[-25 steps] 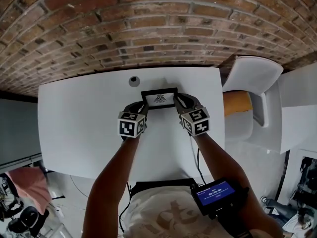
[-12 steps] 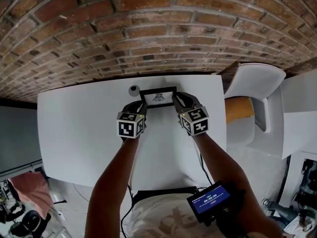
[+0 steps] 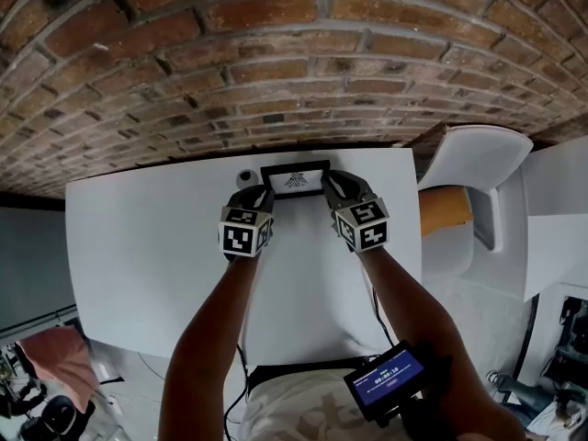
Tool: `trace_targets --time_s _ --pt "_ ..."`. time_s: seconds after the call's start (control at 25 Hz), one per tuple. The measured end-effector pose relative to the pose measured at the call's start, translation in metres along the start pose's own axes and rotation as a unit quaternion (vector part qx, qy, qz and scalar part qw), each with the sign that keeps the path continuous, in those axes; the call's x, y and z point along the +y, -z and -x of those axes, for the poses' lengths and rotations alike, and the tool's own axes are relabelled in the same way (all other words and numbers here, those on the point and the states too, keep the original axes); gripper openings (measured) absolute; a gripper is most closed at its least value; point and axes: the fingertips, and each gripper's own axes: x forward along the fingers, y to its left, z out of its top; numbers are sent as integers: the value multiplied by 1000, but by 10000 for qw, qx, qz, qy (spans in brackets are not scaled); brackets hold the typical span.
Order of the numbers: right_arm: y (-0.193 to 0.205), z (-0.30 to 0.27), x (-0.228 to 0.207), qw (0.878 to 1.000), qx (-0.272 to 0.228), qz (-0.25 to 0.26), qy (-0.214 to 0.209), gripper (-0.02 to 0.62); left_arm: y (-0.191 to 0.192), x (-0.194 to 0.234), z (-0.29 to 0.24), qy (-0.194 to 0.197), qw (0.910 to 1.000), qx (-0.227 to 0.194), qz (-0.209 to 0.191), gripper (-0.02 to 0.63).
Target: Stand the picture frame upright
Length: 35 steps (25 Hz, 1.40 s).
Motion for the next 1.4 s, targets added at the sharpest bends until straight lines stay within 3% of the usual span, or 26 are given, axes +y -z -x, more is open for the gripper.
trace_targets --time_s 1.08,1.4 --pt "-28 -50 -36 9997 -191 -28 132 77 -46 38 -43 -246 9994 -155 -189 72" --pt "-29 -58 -38 9998 -130 -4 171 81 -49 43 -47 -245 9994 -213 -81 74"
